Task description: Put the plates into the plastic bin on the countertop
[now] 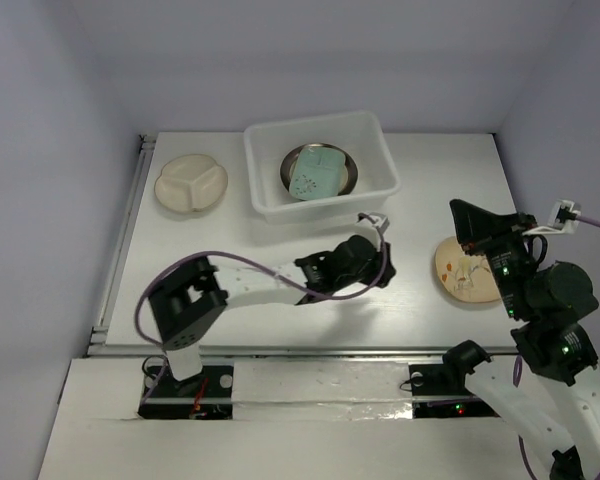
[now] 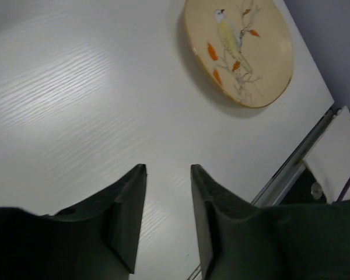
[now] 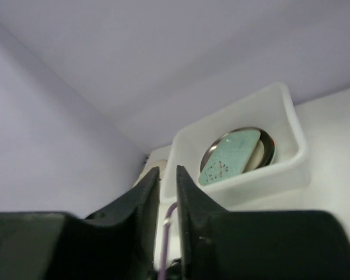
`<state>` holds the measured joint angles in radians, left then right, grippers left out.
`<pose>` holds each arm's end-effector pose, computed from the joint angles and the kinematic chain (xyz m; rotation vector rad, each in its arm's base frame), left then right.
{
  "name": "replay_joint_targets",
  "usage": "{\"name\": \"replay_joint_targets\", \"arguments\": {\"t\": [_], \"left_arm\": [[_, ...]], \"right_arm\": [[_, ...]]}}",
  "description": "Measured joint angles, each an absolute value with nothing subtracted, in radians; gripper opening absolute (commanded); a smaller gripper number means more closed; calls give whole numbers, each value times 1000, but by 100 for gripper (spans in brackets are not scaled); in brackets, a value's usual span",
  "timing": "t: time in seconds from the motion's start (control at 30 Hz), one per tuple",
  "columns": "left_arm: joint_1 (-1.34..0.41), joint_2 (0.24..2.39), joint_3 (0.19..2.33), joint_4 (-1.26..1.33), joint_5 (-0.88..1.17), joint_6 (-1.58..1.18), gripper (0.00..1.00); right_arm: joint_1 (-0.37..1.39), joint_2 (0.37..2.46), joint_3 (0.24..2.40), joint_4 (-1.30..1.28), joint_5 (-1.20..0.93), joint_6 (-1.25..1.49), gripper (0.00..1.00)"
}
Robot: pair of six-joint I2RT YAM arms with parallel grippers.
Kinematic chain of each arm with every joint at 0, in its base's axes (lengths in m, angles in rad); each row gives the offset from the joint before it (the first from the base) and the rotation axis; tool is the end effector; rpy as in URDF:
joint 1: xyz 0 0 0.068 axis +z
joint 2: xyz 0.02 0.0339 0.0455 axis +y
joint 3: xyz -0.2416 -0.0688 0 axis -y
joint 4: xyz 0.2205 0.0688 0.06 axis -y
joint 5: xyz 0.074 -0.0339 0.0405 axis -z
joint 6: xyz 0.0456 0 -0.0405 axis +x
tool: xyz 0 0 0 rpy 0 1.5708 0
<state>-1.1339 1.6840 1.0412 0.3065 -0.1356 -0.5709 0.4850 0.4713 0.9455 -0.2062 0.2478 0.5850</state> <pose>0.1631 -0.3347 0.2301 0.4717 1.9848 -0.9978 0.0826 0.0309 0.4086 0.2838 1.3189 0.7477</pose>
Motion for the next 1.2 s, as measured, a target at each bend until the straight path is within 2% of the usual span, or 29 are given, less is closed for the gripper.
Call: {"name": "replay_joint_targets", "arguments": {"t": [0.07,0.2,0.4,0.53,0.77,0.87,0.9,0.93,1.1,1.2], "left_arm": [[-1142,1804,1161,325,-111,-583,40],[-1150,2016,1364,331,-73,-612,50],[-1151,2287,1631,241,-33,-656,57],[-1150,2410,1798,212,6,-690,56],[-1150,2565,2040,164,27,-765,43],[-1149,2621,2121,147,22,-793,23],[-1148,2629,2130,146,22,-798,8],[-1147,2643,2138,161,23,-829,0],[-1140,2626,2076,246,30,-890,0],[-1137,2527,1863,375,17,-911,0]], "right_arm": [[485,441,936,-253,240,588,36],[485,387,933,-308,218,594,44],[485,342,893,-322,184,599,45],[485,334,870,-338,164,599,45],[485,301,834,-342,151,599,44],[485,289,828,-344,149,599,44],[485,287,828,-344,148,599,44],[485,285,828,-344,147,599,44],[485,281,828,-344,134,602,44],[485,281,828,-344,134,602,44]]}}
